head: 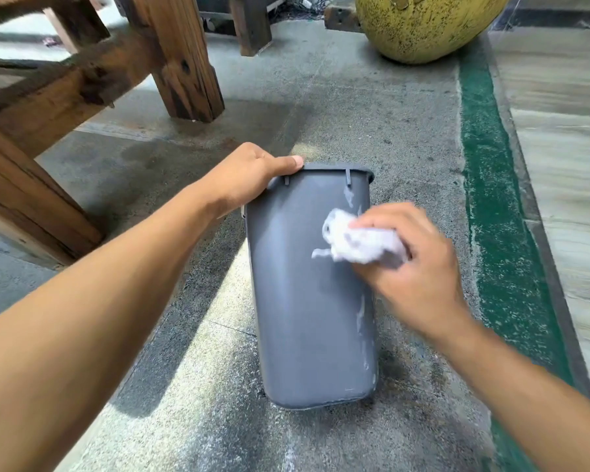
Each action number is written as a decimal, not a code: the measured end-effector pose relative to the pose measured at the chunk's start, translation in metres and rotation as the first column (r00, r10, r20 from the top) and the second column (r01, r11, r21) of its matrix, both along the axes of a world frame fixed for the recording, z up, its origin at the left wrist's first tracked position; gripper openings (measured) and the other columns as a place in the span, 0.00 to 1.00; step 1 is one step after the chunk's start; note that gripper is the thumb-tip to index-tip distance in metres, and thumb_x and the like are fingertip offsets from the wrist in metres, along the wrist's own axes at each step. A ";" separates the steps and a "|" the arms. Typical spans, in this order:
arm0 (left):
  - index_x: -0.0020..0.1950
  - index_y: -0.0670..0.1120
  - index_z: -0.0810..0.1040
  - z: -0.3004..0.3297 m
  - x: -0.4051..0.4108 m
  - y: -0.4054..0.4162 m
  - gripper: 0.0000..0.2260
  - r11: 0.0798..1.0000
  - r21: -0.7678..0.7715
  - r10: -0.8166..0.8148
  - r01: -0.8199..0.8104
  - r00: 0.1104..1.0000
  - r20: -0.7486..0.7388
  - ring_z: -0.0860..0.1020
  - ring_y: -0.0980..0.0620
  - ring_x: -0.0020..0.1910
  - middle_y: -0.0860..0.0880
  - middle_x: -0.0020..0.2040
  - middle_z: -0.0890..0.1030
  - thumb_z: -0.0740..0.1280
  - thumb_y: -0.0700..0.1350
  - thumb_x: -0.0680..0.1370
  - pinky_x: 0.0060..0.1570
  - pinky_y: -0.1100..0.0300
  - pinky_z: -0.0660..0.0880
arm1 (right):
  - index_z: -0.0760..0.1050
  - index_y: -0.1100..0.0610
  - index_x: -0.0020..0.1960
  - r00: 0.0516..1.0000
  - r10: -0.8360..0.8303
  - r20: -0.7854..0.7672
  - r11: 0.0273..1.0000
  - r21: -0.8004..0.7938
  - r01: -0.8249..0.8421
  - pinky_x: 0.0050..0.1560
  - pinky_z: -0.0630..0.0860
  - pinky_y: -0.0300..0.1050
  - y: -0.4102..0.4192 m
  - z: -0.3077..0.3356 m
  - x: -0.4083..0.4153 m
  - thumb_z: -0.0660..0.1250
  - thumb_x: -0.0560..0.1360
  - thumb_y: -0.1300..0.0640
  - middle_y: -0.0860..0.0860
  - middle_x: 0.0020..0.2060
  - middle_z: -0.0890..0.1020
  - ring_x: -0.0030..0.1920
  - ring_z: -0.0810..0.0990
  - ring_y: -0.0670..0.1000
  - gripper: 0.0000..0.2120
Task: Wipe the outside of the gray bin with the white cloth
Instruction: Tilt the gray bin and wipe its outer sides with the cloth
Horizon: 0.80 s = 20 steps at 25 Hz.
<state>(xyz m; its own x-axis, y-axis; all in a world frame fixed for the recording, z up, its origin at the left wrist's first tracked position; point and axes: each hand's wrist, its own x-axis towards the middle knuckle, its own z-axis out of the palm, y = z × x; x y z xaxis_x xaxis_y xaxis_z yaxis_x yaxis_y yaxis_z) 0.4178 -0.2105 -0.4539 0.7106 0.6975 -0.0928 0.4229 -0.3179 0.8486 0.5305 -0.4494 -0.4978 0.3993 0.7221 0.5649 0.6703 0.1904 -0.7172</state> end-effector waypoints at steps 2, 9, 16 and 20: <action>0.47 0.27 0.78 0.001 -0.002 -0.001 0.39 0.999 -0.014 -0.032 0.032 0.999 0.006 0.73 0.49 0.38 0.42 0.39 0.78 0.72 0.66 0.66 0.47 0.54 0.66 | 0.83 0.56 0.55 0.991 -0.107 -0.075 0.994 0.013 0.108 0.57 0.77 0.47 0.032 0.004 0.032 0.79 0.69 0.62 0.51 0.52 0.78 0.53 0.79 0.48 0.15; 0.32 0.34 0.70 0.001 -0.010 -0.008 0.29 0.999 0.002 -0.034 0.034 0.998 0.052 0.61 0.47 0.33 0.45 0.32 0.66 0.71 0.60 0.74 0.39 0.52 0.57 | 0.83 0.55 0.59 0.996 -0.077 0.048 0.995 -0.052 0.080 0.58 0.73 0.39 0.075 -0.011 0.053 0.76 0.74 0.55 0.52 0.52 0.70 0.52 0.75 0.50 0.14; 0.24 0.48 0.69 -0.001 -0.010 -0.006 0.24 0.998 0.013 0.059 -0.060 0.995 0.076 0.61 0.57 0.20 0.54 0.20 0.66 0.70 0.52 0.78 0.22 0.65 0.58 | 0.83 0.53 0.58 0.987 0.078 0.138 0.992 -0.114 -0.062 0.58 0.73 0.50 0.041 -0.044 0.026 0.75 0.73 0.49 0.49 0.51 0.71 0.53 0.74 0.58 0.15; 0.24 0.49 0.67 -0.007 -0.015 -0.001 0.24 0.994 -0.008 0.107 -0.107 0.987 0.120 0.62 0.52 0.25 0.47 0.26 0.67 0.72 0.54 0.77 0.26 0.61 0.57 | 0.83 0.51 0.53 0.985 0.120 0.127 0.970 -0.226 -0.089 0.57 0.68 0.40 -0.002 -0.070 -0.002 0.79 0.69 0.51 0.48 0.51 0.71 0.53 0.70 0.53 0.14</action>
<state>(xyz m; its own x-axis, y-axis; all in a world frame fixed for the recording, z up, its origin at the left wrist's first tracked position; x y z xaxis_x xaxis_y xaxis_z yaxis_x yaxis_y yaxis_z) 0.4027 -0.2118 -0.4606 0.6379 0.7700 -0.0119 0.3491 -0.2754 0.8957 0.5281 -0.4509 -0.5681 0.2439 0.8678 0.4329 0.7509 0.1135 -0.6506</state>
